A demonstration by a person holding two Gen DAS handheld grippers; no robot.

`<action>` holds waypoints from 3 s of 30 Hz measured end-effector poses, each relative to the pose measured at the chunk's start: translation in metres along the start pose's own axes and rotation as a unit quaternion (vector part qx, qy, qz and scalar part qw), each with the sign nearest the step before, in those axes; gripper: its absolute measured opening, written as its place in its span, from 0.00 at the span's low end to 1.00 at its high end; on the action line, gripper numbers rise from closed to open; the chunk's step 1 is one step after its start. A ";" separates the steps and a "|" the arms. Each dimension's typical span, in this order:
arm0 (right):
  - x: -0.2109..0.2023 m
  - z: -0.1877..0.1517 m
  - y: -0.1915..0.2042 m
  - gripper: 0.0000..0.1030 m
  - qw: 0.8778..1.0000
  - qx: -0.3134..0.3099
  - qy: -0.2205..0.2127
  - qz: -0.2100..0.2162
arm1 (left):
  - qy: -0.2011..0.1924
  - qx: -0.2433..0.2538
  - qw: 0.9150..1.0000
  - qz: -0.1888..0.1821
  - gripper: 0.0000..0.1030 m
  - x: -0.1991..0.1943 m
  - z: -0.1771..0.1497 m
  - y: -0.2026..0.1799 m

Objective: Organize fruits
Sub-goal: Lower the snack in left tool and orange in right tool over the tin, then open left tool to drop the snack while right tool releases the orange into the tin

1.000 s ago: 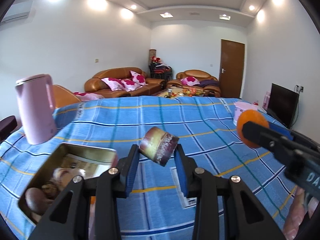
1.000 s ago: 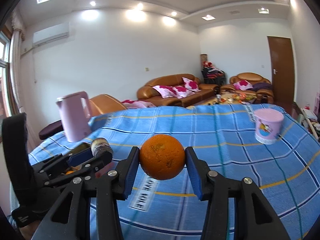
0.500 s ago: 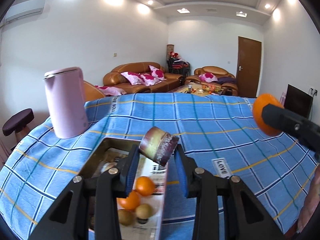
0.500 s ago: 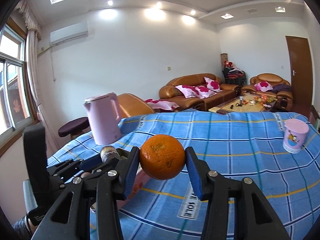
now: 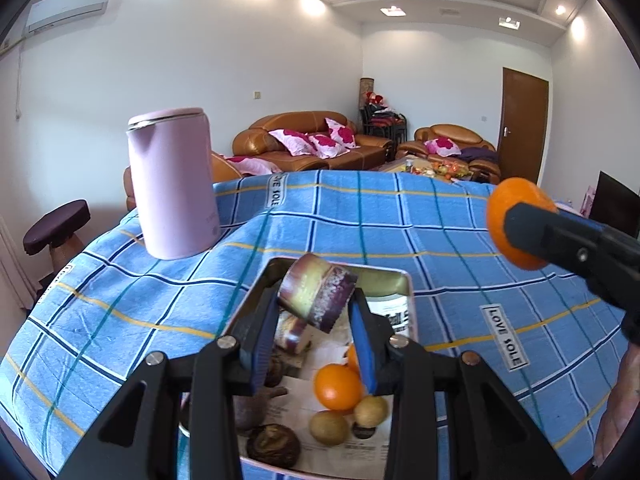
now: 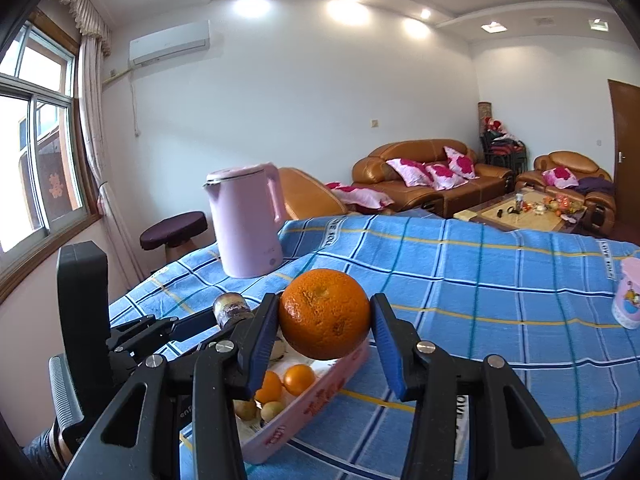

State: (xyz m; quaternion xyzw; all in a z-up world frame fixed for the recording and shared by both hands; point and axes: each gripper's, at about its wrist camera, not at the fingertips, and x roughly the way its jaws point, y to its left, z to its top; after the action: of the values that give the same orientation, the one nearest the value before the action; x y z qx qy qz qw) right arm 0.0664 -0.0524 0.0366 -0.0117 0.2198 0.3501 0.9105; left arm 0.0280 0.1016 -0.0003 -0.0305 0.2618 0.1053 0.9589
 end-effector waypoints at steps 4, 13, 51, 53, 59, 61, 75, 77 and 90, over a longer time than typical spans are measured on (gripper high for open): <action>0.018 -0.004 0.005 0.47 1.000 -0.006 0.017 0.007 | 0.011 -0.003 1.000 0.007 0.36 0.008 -0.003 0.009; 0.050 -0.016 0.010 0.47 0.999 -0.006 0.047 0.014 | 0.033 -0.005 0.999 0.019 0.36 0.022 -0.010 0.020; 0.101 -0.046 0.017 0.47 0.994 -0.020 0.111 0.009 | 0.078 0.004 0.996 0.036 0.36 0.049 -0.025 0.035; 0.102 -0.046 0.016 0.47 0.993 -0.020 0.112 0.009 | 0.078 0.006 0.996 0.036 0.36 0.049 -0.025 0.034; 0.103 -0.048 0.016 0.47 0.993 -0.021 0.116 0.009 | 0.078 0.010 0.996 0.041 0.37 0.049 -0.025 0.031; 0.103 -0.048 0.017 0.47 0.993 -0.024 0.116 0.008 | 0.078 0.010 0.996 0.042 0.37 0.049 -0.025 0.031; 0.093 -0.048 0.011 0.57 0.994 -0.015 0.108 0.019 | 0.070 -0.003 0.997 0.029 0.60 0.037 -0.025 0.035; 0.086 -0.046 0.008 0.58 0.995 -0.009 0.100 0.019 | 0.059 -0.001 0.998 0.034 0.71 0.030 -0.025 0.034; 0.050 -0.044 0.000 0.60 0.998 0.008 0.069 0.007 | 0.036 -0.006 0.999 0.028 0.72 0.008 -0.023 0.028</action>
State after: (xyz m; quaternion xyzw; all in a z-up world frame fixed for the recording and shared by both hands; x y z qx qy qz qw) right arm 0.0822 -0.0288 -0.0236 -0.0265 0.2848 0.3528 0.8909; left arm 0.0170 0.1276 -0.0244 -0.0325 0.2965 0.1321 0.9453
